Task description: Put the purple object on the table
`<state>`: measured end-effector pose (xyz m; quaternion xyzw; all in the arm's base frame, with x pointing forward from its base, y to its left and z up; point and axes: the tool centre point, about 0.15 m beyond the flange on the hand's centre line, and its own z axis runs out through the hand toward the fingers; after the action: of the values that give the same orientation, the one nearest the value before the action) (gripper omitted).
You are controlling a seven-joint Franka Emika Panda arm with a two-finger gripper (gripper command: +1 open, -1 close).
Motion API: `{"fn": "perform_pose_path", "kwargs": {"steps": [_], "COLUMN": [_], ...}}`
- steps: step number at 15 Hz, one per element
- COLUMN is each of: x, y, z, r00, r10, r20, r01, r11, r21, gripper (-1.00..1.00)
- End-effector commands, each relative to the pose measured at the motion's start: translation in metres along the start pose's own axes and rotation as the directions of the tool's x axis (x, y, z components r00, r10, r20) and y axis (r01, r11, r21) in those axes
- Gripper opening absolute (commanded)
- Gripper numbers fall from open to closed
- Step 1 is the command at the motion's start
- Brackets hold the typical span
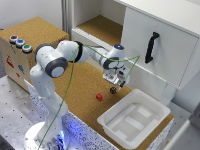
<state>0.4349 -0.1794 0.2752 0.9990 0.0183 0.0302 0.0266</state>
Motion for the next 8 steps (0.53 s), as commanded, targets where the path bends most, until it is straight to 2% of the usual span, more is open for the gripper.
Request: {"fn": "perform_pose_path", "kwargs": {"steps": [1, 8], "x": [-0.021, 0.0], "y": [0.018, 0.007], "z": [0.006, 0.033], "r00": [0.993, 0.995], "r10": [-0.006, -0.042], "r20": [-0.122, -0.094], "r01": [0.002, 0.043], "r11": [0.999, 0.999], "r21": [-0.039, 0.017], "gripper": [-1.0, -1.0]}}
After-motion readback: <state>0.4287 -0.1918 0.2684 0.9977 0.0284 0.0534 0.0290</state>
